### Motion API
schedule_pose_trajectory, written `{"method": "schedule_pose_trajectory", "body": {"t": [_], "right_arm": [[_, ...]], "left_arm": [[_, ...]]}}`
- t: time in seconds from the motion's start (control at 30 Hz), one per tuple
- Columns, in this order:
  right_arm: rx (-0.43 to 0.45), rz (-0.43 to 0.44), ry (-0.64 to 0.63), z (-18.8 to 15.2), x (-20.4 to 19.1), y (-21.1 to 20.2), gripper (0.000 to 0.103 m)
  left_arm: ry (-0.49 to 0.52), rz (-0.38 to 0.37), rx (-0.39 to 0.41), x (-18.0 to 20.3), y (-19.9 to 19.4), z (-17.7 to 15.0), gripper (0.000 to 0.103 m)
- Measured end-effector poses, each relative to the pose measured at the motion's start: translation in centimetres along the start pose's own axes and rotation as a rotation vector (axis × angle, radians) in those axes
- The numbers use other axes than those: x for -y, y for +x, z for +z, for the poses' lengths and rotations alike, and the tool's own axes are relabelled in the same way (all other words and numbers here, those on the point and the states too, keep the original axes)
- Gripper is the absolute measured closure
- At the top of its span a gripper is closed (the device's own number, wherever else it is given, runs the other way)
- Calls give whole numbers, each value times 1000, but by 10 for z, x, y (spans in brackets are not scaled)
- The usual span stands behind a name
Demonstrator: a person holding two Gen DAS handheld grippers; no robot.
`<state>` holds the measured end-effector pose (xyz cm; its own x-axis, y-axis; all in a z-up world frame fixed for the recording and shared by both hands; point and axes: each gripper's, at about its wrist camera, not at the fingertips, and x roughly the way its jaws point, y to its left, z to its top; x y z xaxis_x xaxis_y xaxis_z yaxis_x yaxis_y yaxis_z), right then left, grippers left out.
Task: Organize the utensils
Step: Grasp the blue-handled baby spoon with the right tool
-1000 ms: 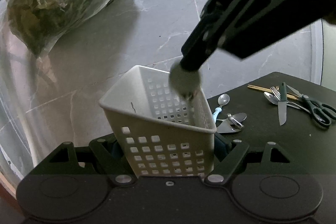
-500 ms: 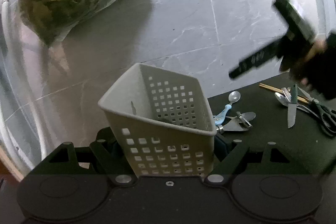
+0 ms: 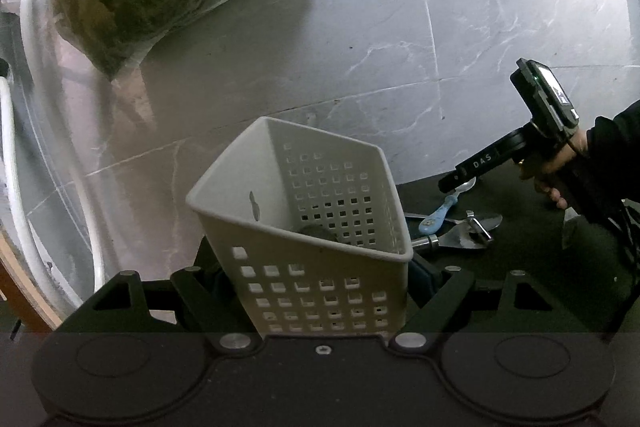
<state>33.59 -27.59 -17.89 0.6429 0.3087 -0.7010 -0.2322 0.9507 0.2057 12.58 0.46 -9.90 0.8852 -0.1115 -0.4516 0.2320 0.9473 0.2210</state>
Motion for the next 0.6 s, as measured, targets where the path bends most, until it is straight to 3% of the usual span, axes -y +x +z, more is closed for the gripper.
{"method": "schedule_pose_trajectory", "body": {"t": [0.03, 0.1, 0.13, 0.23, 0.37, 0.6], "right_arm": [[1, -10, -1, 0, -1, 0, 47], [3, -35, -7, -1, -2, 0, 79], [5, -43, -3, -2, -3, 0, 86], [25, -42, 32, -5, -4, -2, 91], [119, -80, 83, -2, -17, -42, 98], [328, -137, -130, 28, -101, -150, 101]], "left_arm": [[1, 2, 0, 0, 0, 0, 20], [6, 8, 2, 2, -1, 0, 20], [8, 9, 3, 2, -1, -1, 20], [3, 6, 1, 0, -1, -1, 20], [-6, -7, 6, -4, -1, -2, 21], [-5, -46, 21, -13, -1, -5, 21]]}}
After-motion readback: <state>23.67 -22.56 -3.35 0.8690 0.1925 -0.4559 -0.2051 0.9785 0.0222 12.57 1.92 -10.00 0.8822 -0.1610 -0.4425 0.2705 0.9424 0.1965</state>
